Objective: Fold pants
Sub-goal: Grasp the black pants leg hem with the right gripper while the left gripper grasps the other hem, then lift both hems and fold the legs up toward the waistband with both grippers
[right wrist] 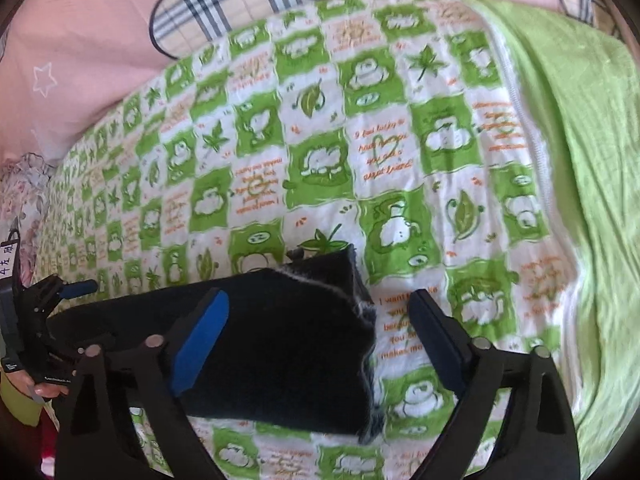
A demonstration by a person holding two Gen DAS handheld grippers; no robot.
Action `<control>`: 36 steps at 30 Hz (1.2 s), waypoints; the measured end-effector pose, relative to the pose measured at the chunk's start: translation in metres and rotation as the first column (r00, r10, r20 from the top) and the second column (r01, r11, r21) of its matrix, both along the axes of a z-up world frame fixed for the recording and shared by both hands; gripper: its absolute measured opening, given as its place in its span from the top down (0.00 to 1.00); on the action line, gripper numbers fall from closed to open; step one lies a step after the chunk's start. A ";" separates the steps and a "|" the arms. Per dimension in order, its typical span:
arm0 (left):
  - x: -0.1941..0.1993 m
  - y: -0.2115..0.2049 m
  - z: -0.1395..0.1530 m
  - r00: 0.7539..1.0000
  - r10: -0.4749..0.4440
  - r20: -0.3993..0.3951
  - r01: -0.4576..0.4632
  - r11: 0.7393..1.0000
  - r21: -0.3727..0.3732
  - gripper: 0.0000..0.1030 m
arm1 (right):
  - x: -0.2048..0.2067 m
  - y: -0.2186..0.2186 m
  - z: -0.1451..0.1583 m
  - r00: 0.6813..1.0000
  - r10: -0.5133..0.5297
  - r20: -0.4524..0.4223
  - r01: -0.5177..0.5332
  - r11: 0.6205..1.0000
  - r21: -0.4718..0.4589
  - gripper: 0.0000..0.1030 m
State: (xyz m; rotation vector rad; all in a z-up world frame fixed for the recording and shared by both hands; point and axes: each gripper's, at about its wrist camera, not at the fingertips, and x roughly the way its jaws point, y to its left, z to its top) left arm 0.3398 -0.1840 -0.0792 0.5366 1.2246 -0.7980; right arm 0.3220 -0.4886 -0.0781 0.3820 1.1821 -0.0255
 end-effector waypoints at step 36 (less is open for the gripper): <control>-0.312 0.065 0.063 0.973 -0.130 0.188 0.163 0.971 -0.174 0.96 | -0.309 0.028 0.045 0.945 0.125 0.304 -0.140 0.990 0.030 0.92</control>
